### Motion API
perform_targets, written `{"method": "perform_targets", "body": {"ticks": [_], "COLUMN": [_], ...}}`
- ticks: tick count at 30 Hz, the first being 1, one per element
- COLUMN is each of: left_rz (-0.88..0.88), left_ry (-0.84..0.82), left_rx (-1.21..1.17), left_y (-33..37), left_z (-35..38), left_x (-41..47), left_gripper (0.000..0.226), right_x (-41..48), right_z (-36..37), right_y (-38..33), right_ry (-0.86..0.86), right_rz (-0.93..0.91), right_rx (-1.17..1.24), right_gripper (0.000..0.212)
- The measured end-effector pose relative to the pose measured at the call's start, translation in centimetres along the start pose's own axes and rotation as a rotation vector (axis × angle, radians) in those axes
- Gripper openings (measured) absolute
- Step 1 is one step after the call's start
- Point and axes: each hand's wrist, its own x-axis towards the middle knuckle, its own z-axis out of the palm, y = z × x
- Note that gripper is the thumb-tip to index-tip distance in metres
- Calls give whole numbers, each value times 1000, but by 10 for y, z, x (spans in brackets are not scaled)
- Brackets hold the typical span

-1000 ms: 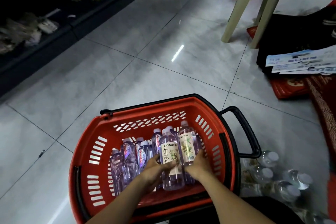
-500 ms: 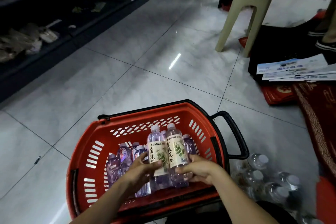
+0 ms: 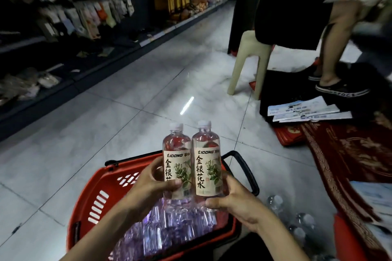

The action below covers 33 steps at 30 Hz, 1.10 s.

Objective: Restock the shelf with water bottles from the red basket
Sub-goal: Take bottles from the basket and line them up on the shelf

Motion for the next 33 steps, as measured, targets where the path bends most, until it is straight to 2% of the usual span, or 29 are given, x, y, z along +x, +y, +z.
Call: {"method": "perform_targets", "body": {"ticks": [2, 5, 8, 13, 16, 18, 21, 23, 26, 27, 28, 31, 33], "left_rz": [36, 116, 192, 295, 322, 356, 382, 391, 386, 381, 390, 404, 381], "left_ry": [-62, -219, -333, -470, -587, -699, -811, -894, -1022, -1056, -1096, -1219, -1245], "left_rx": [1, 20, 7, -49, -110, -92, -137, -150, -185, -191, -188, -183, -171], "left_y": [15, 39, 60, 79, 92, 101, 111, 118, 128, 133, 136, 146, 151], "left_z": [23, 64, 115, 211, 274, 317, 380, 423, 482, 501, 520, 575, 612], "left_x": [-4, -9, -15, -24, -30, -35, -41, -45, -50, -54, -56, -62, -62], "left_gripper": [68, 86, 92, 73, 97, 102, 86, 86, 48, 43, 47, 83, 89], "right_x": [-26, -70, -122, -215, -269, -305, -357, -385, -418, -428, -438, -464, -480], "right_z": [-9, -25, -43, -71, -84, -94, -111, -124, -141, -146, -151, -169, -182], "right_y": [-19, -47, -73, -110, -125, -134, -144, -149, -157, -160, -163, -175, -184], "right_ry": [50, 155, 275, 495, 623, 742, 891, 984, 1157, 1213, 1262, 1418, 1523], "right_rz": [-80, -193, -272, -417, -492, -503, -518, -527, -550, -554, -562, -574, -577], "right_rx": [-27, -83, -140, -180, -178, -171, -185, -210, -255, -269, -281, -329, -375], "right_gripper": [96, 84, 76, 74, 73, 71, 65, 63, 63, 63, 63, 55, 55]}}
